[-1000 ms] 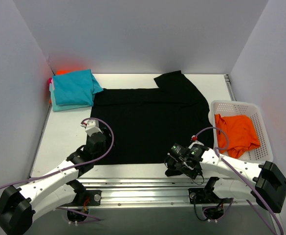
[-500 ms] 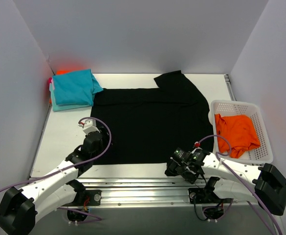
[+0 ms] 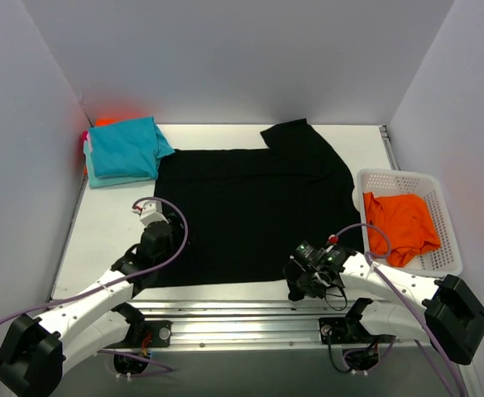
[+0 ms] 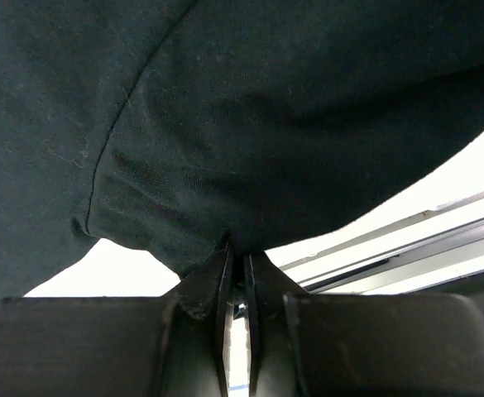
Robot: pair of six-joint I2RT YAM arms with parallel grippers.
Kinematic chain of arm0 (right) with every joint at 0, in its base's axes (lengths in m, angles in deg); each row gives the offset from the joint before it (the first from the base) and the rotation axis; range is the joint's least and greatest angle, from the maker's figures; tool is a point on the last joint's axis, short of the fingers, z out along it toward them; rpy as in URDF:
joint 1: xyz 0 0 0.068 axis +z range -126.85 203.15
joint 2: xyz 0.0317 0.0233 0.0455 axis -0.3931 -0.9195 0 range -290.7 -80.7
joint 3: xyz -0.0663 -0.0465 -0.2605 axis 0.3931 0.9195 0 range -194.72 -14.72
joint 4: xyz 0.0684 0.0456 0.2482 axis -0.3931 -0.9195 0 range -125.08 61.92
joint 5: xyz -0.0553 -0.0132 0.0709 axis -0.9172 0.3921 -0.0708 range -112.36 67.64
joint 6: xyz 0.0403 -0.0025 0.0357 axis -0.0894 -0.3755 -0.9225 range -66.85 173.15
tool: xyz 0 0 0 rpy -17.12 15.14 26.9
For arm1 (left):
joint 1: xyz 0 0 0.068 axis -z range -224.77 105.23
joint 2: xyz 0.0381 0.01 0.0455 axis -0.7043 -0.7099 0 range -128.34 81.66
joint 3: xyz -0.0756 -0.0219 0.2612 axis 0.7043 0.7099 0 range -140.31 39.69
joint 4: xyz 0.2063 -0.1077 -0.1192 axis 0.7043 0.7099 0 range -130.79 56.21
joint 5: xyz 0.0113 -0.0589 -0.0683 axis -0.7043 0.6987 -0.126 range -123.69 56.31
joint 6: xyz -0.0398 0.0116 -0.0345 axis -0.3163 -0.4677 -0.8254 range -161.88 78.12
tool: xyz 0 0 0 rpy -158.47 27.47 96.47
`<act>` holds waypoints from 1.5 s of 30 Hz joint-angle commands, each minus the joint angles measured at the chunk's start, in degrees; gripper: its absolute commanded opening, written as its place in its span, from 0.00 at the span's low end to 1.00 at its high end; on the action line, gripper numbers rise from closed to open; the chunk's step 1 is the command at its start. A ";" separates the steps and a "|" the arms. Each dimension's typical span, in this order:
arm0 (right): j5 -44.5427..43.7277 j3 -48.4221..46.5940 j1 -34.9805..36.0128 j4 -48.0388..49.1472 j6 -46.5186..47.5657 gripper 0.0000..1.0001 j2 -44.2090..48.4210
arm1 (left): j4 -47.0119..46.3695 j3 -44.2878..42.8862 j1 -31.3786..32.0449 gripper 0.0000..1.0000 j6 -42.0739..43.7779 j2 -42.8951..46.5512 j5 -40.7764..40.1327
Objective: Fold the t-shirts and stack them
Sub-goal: Fold the tshirt
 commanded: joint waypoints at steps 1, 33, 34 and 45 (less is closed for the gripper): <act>-3.43 0.14 -0.75 -1.62 1.79 0.00 -2.21 | -3.18 0.03 -0.69 0.66 0.59 -0.16 0.70; -29.79 -41.09 -8.67 -5.05 26.05 0.90 -31.85 | -2.74 0.12 -3.77 0.66 1.29 -0.42 2.19; -31.20 -40.65 -8.31 -7.23 25.26 0.90 -28.70 | -2.74 -0.06 -3.77 0.66 1.38 -0.68 2.28; -33.23 -28.00 -5.76 -14.11 13.31 0.79 -11.98 | -2.39 0.38 -3.85 0.66 1.47 0.63 1.75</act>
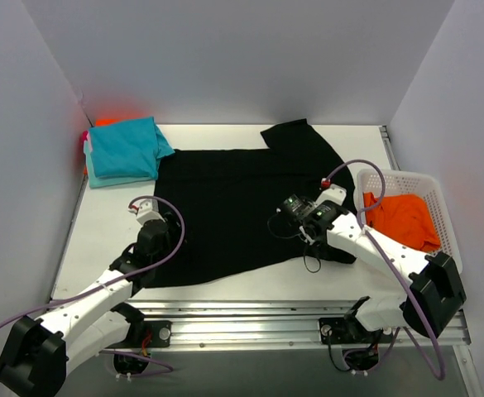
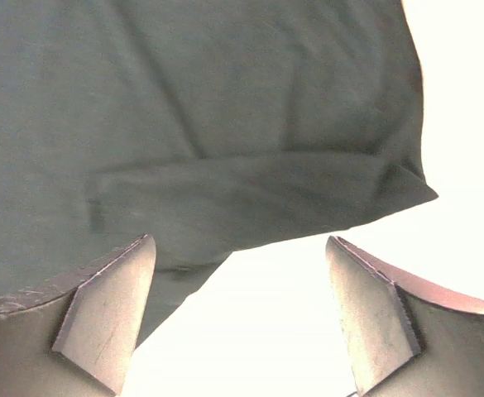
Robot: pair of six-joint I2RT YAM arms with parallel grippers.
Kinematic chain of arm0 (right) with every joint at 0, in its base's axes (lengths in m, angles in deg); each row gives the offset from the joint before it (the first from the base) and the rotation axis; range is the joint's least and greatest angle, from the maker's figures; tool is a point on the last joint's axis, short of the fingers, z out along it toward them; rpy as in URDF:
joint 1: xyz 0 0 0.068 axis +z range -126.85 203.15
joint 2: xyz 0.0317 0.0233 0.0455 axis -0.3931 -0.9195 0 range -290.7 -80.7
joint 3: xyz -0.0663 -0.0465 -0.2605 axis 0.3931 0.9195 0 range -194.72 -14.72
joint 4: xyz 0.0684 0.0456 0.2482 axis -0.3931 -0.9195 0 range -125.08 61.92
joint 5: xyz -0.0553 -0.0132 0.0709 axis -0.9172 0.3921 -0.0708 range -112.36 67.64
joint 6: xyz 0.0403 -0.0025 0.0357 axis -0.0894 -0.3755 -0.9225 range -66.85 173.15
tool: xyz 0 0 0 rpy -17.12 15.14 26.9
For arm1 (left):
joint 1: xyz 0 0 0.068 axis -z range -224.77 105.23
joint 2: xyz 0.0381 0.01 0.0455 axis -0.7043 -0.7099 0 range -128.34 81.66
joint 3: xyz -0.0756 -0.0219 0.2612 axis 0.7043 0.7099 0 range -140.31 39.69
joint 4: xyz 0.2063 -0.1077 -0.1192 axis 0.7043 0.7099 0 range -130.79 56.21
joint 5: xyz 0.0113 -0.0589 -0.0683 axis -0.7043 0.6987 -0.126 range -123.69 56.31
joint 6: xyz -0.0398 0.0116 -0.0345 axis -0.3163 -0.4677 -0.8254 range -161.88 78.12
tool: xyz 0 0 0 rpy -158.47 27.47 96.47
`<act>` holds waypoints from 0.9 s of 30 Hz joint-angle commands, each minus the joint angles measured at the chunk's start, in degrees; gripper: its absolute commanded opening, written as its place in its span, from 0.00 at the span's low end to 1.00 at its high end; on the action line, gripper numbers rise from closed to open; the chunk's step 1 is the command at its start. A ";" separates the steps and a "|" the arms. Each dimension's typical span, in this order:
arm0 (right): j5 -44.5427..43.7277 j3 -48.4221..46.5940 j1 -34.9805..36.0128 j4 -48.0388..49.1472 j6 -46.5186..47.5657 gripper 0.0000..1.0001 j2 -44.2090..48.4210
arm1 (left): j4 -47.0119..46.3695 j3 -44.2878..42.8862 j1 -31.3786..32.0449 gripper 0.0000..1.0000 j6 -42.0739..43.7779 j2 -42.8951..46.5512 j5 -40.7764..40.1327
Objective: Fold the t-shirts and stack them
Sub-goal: Fold the tshirt
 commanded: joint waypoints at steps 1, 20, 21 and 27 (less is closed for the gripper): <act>-3.18 4.24 0.21 -4.93 -5.89 0.78 2.94 | -2.02 0.03 -0.49 0.66 0.94 0.98 -0.43; 5.43 14.01 -16.50 8.95 2.90 0.74 2.59 | -4.56 0.12 -1.28 0.66 1.20 -2.62 0.01; 5.78 14.36 -16.50 9.22 2.81 0.74 2.33 | -4.66 0.12 -1.45 0.66 1.20 -2.80 0.18; 6.75 17.52 -16.58 9.75 1.59 0.74 3.55 | -5.36 0.21 -1.81 0.66 1.20 -3.85 0.97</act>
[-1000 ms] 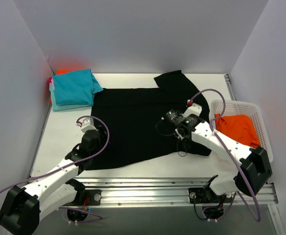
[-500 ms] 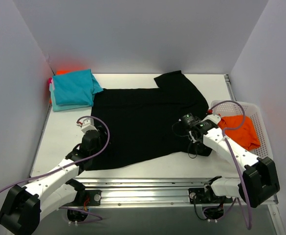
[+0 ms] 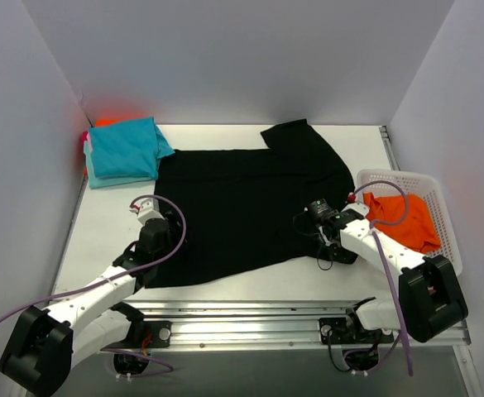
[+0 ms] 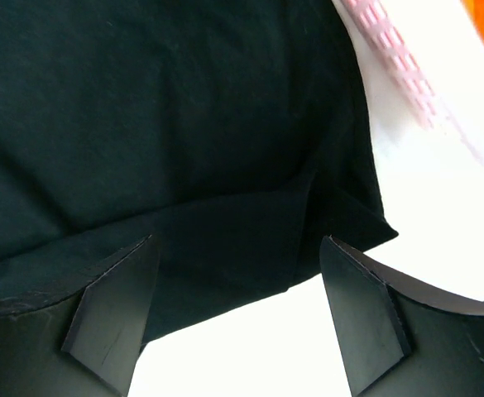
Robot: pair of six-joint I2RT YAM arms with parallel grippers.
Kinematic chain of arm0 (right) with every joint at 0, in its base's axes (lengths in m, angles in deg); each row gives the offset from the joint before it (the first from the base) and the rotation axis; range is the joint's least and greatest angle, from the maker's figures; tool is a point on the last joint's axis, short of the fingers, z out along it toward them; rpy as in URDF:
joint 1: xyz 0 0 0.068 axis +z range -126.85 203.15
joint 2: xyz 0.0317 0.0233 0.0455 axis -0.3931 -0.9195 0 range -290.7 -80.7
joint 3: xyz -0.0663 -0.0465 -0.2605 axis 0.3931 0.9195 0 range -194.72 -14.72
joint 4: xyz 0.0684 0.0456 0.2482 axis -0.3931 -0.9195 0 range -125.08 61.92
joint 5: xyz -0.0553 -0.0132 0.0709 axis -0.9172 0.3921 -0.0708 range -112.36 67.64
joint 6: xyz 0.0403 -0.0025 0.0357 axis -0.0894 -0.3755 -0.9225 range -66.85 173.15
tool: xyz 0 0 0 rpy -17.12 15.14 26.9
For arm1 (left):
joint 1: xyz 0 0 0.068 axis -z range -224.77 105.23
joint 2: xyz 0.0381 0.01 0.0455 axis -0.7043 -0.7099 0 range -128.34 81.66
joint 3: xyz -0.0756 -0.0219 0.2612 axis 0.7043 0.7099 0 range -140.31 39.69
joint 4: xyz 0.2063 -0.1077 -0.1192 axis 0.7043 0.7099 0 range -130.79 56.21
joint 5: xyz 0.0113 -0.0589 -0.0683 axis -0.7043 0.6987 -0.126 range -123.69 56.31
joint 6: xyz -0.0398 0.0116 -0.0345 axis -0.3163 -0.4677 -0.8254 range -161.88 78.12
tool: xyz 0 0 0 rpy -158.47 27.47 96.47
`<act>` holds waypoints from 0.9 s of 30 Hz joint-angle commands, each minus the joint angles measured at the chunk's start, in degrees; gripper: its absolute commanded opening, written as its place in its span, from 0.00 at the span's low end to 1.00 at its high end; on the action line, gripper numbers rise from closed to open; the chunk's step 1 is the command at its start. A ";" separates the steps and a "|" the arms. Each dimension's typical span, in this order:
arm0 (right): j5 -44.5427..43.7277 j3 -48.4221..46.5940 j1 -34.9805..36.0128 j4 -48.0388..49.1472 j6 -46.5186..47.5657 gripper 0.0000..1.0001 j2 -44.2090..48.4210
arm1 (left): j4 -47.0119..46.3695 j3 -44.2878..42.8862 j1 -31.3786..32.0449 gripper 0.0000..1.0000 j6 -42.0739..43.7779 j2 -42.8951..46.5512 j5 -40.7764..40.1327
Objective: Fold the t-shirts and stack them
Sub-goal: Fold the tshirt
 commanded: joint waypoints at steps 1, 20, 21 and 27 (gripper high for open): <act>-0.18 2.20 -0.39 -0.85 -0.58 0.74 1.46 | -3.46 0.16 -0.63 0.66 0.48 -0.33 0.95; -1.06 3.00 -1.35 2.40 1.00 0.68 0.23 | -4.07 0.51 -1.33 0.66 0.48 -0.86 1.48; -1.06 2.83 -1.35 2.75 1.17 0.66 0.06 | -4.16 0.43 -1.33 0.66 0.48 -0.95 1.48; -1.94 1.59 -1.88 4.07 2.49 0.52 -2.58 | -4.25 0.51 -1.51 0.66 0.48 -1.39 1.57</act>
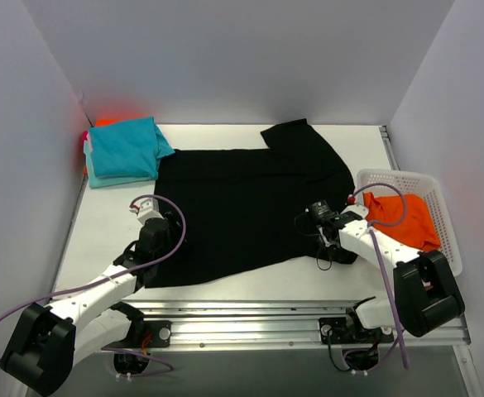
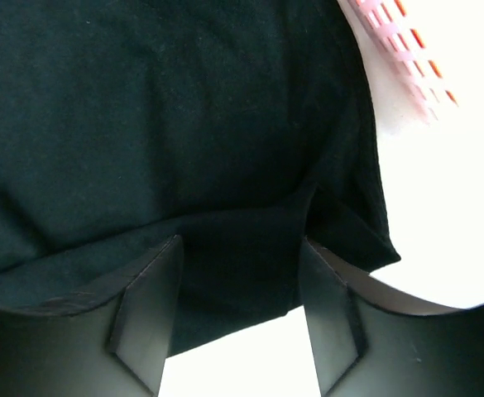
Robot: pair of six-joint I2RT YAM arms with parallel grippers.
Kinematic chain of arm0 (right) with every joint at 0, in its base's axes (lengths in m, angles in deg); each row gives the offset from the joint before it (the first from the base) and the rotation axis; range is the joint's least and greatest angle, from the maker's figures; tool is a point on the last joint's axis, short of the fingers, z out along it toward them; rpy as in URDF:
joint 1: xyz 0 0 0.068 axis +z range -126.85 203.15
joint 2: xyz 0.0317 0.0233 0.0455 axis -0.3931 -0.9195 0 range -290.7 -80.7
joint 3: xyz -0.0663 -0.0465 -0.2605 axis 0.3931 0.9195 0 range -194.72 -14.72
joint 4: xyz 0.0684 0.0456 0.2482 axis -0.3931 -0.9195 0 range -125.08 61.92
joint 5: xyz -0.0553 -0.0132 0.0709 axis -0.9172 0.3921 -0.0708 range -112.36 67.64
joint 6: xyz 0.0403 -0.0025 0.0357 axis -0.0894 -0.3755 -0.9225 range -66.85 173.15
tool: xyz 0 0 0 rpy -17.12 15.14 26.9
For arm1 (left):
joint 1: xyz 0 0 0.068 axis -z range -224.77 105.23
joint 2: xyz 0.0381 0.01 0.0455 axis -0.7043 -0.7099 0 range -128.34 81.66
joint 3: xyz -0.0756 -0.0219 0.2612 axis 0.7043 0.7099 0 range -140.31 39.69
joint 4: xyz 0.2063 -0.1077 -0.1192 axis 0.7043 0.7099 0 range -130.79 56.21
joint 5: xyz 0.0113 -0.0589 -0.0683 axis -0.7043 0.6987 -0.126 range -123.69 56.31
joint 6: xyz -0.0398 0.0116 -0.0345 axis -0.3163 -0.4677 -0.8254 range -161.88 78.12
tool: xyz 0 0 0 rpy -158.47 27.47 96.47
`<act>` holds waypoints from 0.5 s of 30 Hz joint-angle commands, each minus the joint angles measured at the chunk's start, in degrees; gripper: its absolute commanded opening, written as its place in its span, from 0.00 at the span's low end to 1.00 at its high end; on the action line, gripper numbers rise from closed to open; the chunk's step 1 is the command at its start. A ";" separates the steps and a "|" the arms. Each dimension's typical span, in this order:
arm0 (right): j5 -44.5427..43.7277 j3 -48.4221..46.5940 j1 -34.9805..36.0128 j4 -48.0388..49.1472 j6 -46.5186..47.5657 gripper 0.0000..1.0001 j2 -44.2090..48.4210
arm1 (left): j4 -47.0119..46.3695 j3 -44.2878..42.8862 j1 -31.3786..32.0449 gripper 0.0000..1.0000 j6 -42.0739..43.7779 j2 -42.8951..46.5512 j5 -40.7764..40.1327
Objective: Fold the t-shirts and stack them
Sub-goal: Fold the tshirt
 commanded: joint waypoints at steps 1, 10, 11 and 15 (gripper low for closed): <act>-2.53 -1.84 -0.46 -0.18 1.09 0.48 -1.51 | -2.89 -0.16 -0.52 0.66 0.57 -0.16 0.41; -2.79 -1.93 -0.64 -0.95 1.53 0.19 -0.90 | -3.68 -0.25 -0.79 0.66 0.57 -1.39 0.67; -2.79 -1.84 -0.64 -1.05 1.27 0.16 -0.03 | -3.77 -0.25 -0.70 0.66 0.57 -1.57 0.85; -3.58 -2.19 -0.64 -2.19 1.36 0.00 2.87 | -3.86 -0.51 -0.70 0.66 0.57 -2.01 1.38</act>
